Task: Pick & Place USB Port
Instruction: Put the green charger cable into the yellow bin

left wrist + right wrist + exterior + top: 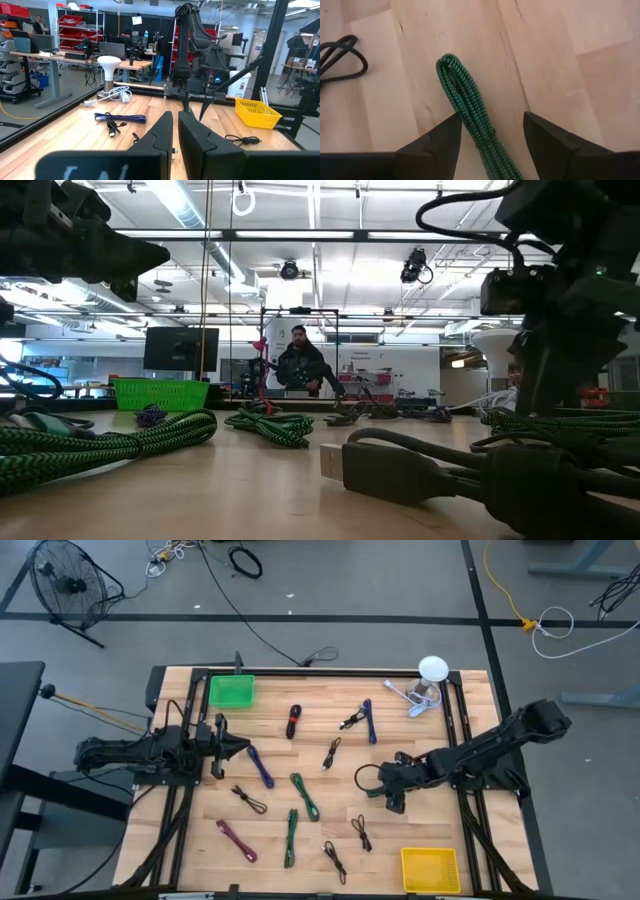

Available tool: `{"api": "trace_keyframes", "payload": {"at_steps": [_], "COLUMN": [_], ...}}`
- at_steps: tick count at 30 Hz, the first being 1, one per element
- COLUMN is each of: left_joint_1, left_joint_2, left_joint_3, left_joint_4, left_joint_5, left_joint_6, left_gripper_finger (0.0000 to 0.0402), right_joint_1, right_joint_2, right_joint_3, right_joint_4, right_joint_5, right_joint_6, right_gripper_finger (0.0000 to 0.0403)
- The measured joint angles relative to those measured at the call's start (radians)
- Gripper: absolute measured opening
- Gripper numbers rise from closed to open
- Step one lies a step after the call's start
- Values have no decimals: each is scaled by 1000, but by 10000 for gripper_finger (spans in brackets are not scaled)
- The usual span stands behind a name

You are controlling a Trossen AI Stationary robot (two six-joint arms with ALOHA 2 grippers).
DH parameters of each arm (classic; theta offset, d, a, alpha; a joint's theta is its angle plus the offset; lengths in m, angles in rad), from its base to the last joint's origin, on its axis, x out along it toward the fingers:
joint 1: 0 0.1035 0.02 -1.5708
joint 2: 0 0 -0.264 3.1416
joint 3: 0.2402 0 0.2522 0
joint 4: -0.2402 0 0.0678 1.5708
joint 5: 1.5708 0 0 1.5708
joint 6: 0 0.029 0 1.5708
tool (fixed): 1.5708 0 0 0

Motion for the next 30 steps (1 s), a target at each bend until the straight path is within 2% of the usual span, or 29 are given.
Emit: {"api": "trace_keyframes", "payload": {"at_steps": [8, 23, 27, 30], "left_joint_1": [0, 0, 0, 0], "left_joint_2": [0, 0, 0, 0], "left_joint_3": [0, 0, 0, 0], "left_joint_4": [4, 7, 7, 7], "left_joint_5": [-1, -3, -3, -3], "left_joint_6": [14, 20, 20, 20], "left_gripper_finger": [32, 32, 32, 32], "right_joint_1": [-4, -2, -3, -3], "right_joint_2": [27, 93, 94, 94], "right_joint_3": [0, 2, 1, -2], "right_joint_4": [-15, 4, 3, -2], "right_joint_5": [-54, -10, 5, 22], "right_joint_6": [1, 36, 52, 63], "right_gripper_finger": [210, 198, 170, 118]}}
